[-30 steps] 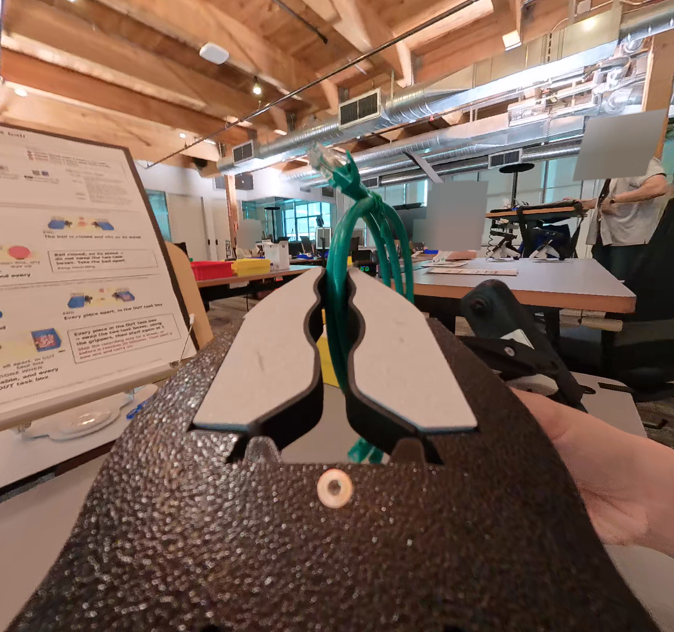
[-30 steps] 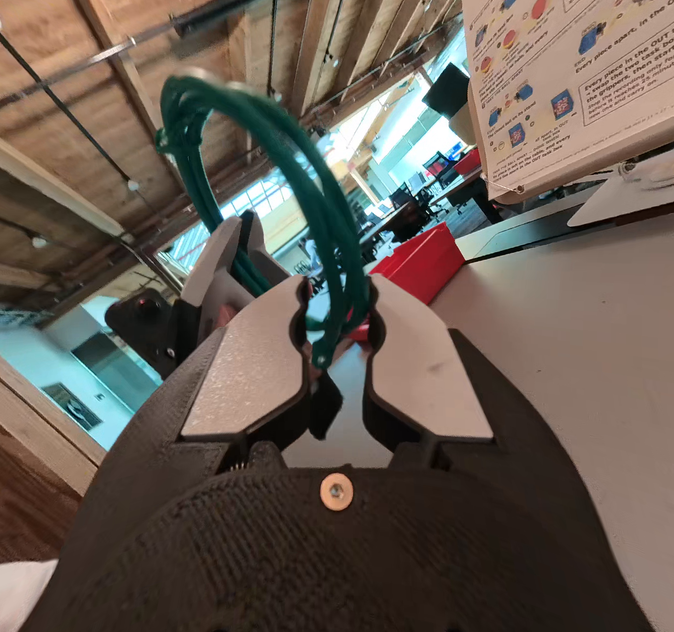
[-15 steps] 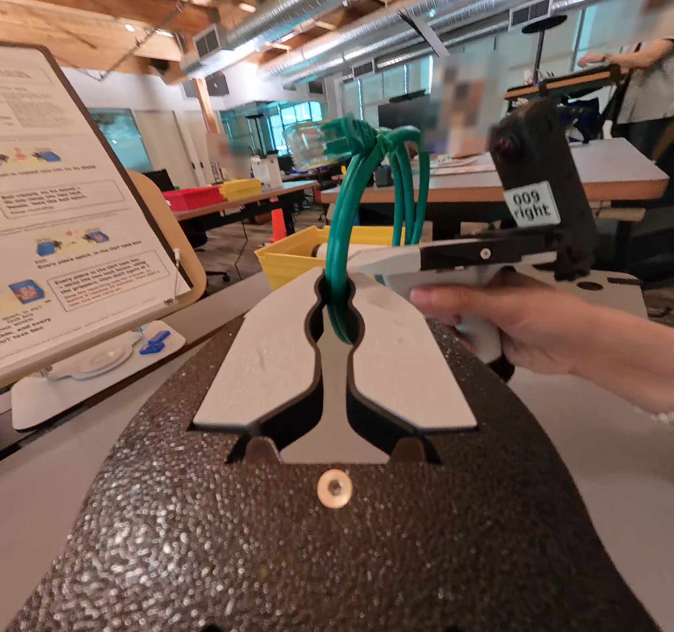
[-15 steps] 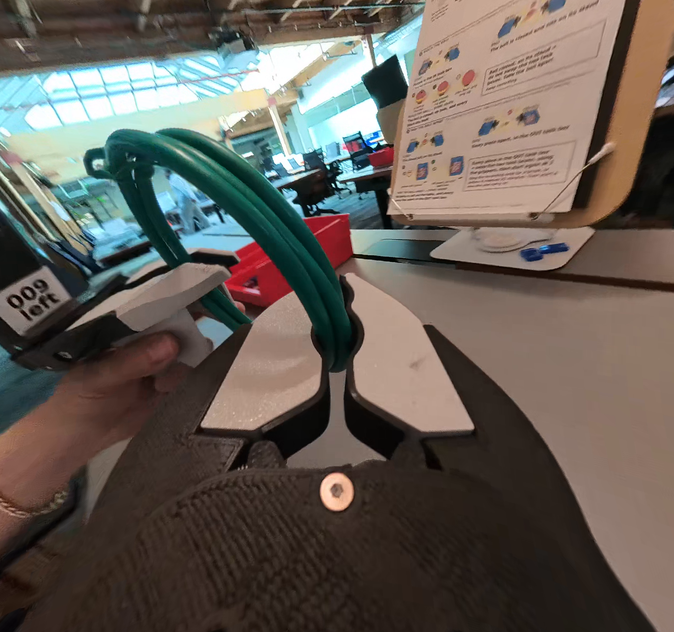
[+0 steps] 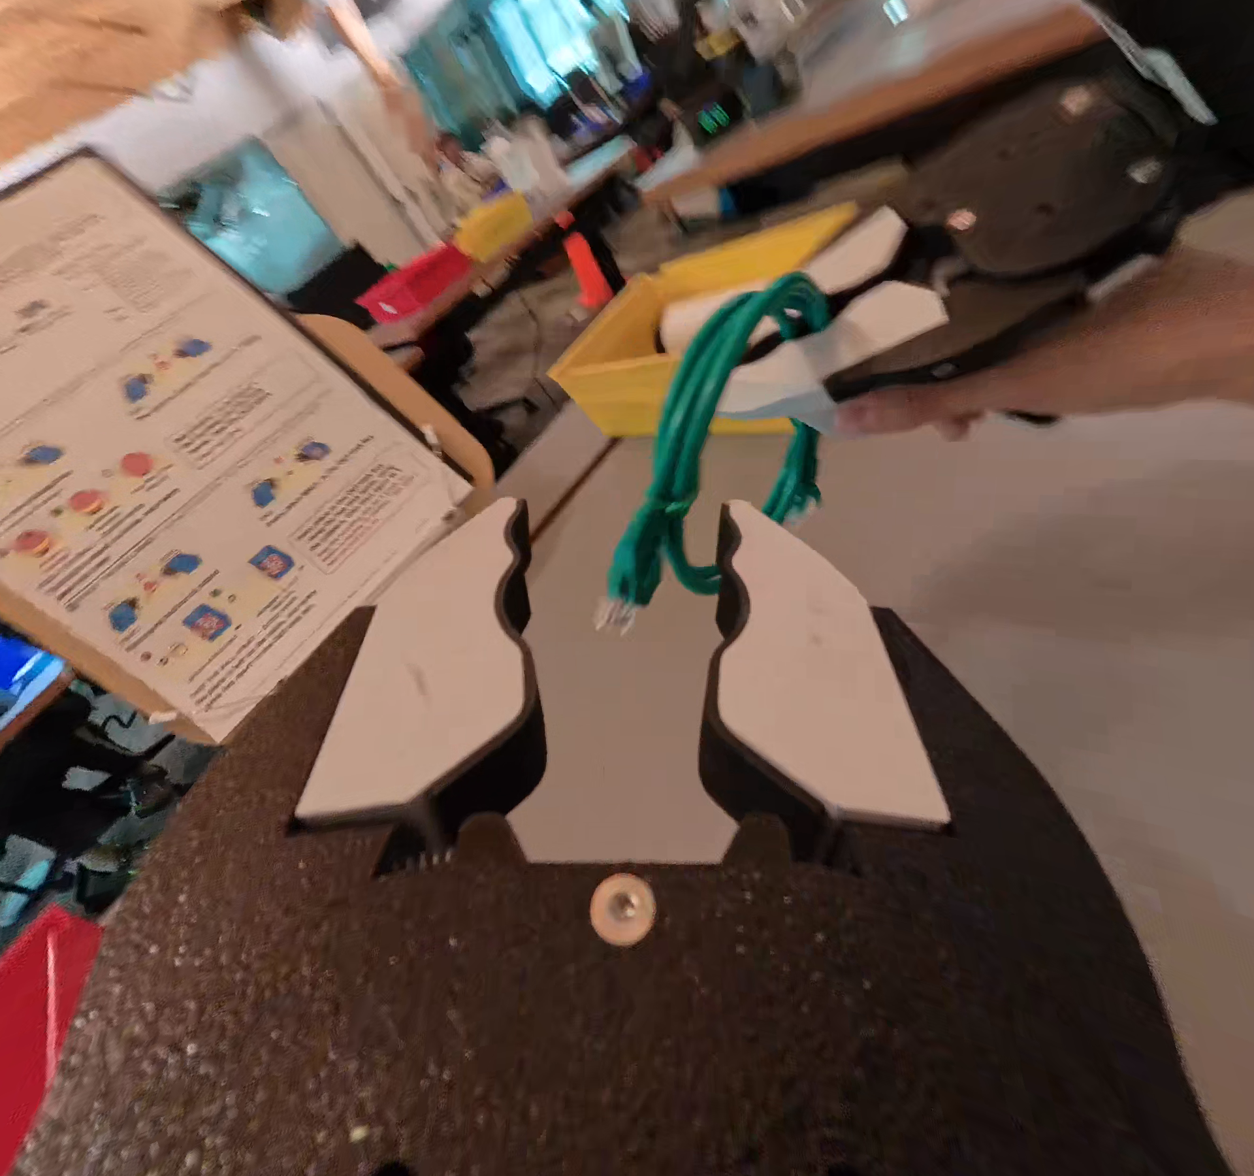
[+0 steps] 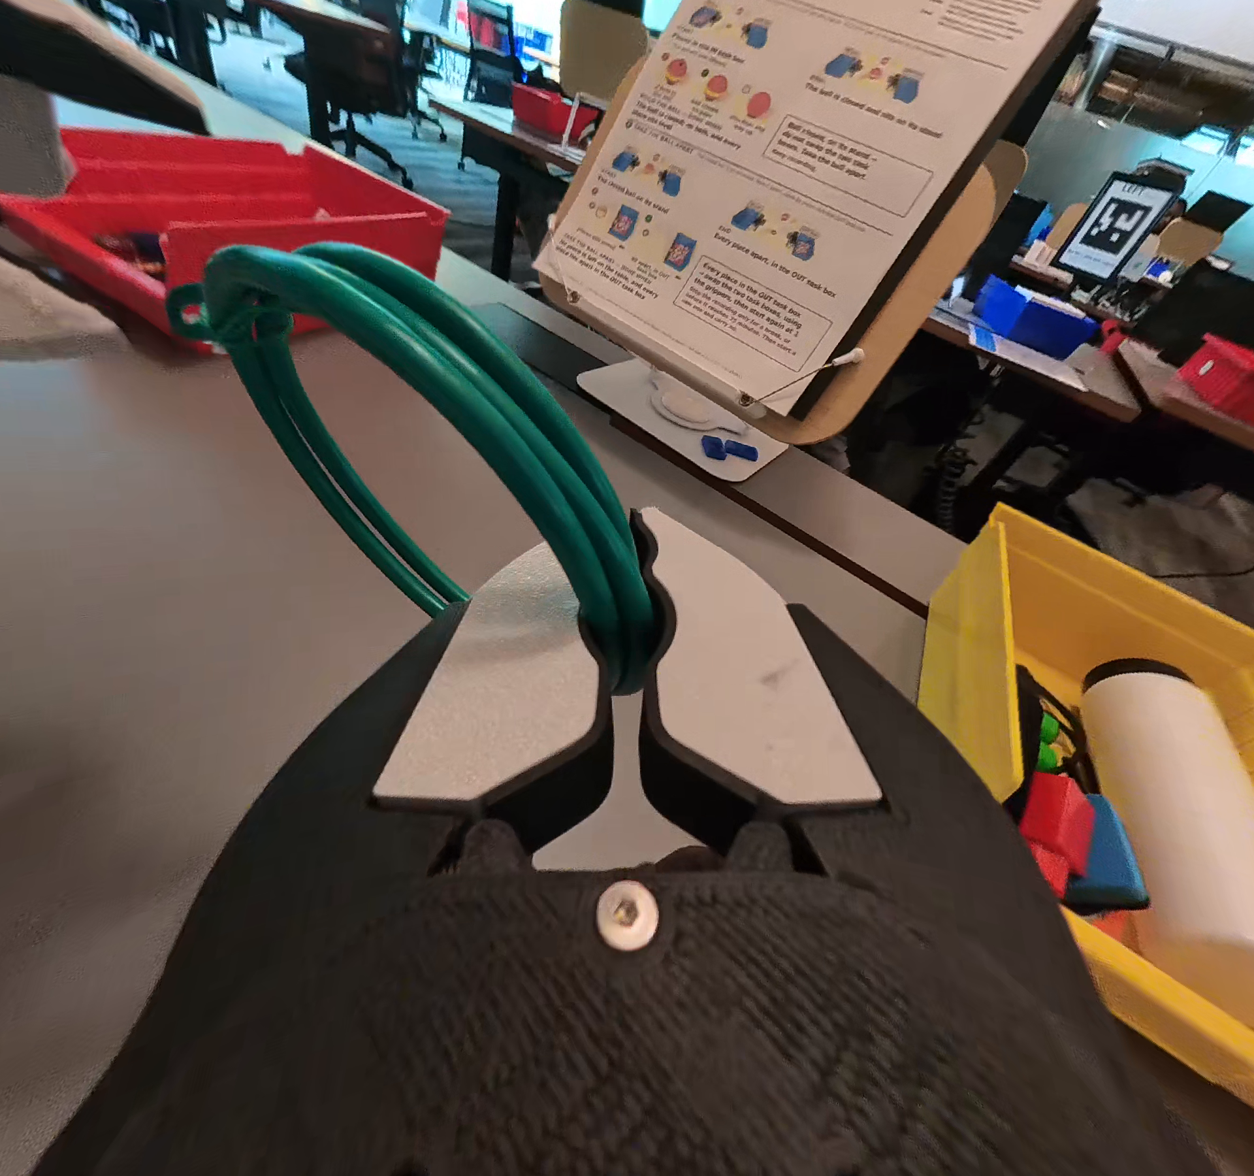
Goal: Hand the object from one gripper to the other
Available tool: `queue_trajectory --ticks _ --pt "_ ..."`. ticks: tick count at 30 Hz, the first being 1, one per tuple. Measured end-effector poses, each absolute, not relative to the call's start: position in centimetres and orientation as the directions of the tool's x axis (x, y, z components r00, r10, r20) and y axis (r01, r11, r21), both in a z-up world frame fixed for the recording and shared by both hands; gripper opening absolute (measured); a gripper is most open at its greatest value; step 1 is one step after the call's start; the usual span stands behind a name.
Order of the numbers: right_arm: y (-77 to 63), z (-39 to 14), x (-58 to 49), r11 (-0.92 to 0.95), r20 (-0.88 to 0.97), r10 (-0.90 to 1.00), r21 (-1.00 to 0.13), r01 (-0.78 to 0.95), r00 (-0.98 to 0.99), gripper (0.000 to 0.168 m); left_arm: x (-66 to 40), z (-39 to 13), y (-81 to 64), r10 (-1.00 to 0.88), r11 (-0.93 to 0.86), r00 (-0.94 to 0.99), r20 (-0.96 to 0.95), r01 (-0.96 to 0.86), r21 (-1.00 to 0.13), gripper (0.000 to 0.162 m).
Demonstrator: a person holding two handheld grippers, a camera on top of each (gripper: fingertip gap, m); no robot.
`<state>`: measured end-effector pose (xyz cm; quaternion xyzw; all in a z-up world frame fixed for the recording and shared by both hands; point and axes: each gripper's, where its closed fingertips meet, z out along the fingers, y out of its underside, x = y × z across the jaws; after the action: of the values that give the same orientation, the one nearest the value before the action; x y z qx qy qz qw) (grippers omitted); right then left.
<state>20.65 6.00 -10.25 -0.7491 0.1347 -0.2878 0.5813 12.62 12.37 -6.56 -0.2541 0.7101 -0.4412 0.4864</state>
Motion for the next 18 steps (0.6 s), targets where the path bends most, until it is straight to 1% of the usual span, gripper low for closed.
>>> queue_trajectory --ticks 1,2,4,6,8,10,11,13,15,16,18 --pt "6.4 -10.5 20.4 -0.313 0.302 -0.526 -0.938 0.149 0.795 0.002 12.7 -7.1 11.8 -0.749 0.535 -0.439 -0.496 0.039 -0.844 0.051" --pt "6.8 -10.6 20.1 -0.334 0.324 -0.511 -0.928 0.164 0.796 0.002 12.8 -7.6 11.5 -0.719 0.579 -0.468 -0.515 0.007 -0.815 0.045" --pt "7.4 -10.7 19.4 -0.340 0.339 -0.490 -0.923 0.182 0.803 0.002 13.0 -8.9 11.3 -0.668 0.649 -0.513 -0.539 -0.049 -0.759 0.015" --pt "7.5 -10.9 19.4 -0.358 0.352 -0.484 -0.915 0.186 0.801 0.002 13.4 -9.5 11.7 -0.684 0.657 -0.497 -0.535 -0.102 -0.747 0.014" --pt "7.3 -10.8 19.5 -0.347 0.368 -0.491 -0.914 0.210 0.789 0.002 13.6 -9.6 11.7 -0.713 0.623 -0.488 -0.503 -0.112 -0.774 0.013" --pt "7.3 -10.4 19.4 -0.291 0.336 -0.502 -0.933 0.210 0.797 0.004 13.9 -9.5 11.7 -0.751 0.574 -0.460 -0.474 -0.101 -0.812 0.012" --pt "7.3 -10.3 19.4 -0.258 0.293 -0.510 -0.949 0.181 0.809 0.011 14.2 -9.3 12.1 -0.783 0.538 -0.426 -0.453 -0.101 -0.837 0.012" --pt "7.0 -10.0 19.8 -0.184 0.184 -0.535 -0.978 0.098 0.825 0.043 14.8 -8.7 13.5 -0.854 0.445 -0.346 -0.388 -0.100 -0.890 0.012" --pt "6.7 -9.7 20.2 -0.108 0.067 -0.542 -0.994 0.009 0.838 0.064 15.2 -8.0 14.7 -0.924 0.286 -0.286 -0.252 -0.082 -0.955 0.012" --pt "6.6 -9.5 20.3 -0.061 0.003 -0.538 -0.998 -0.035 0.843 0.070 15.3 -7.7 15.2 -0.947 0.186 -0.277 -0.161 -0.069 -0.980 0.012" --pt "6.7 -9.4 20.3 0.022 -0.113 -0.513 -0.993 -0.119 0.851 0.071 15.4 -7.1 15.9 -0.961 -0.004 -0.277 0.011 -0.027 -1.000 0.011"
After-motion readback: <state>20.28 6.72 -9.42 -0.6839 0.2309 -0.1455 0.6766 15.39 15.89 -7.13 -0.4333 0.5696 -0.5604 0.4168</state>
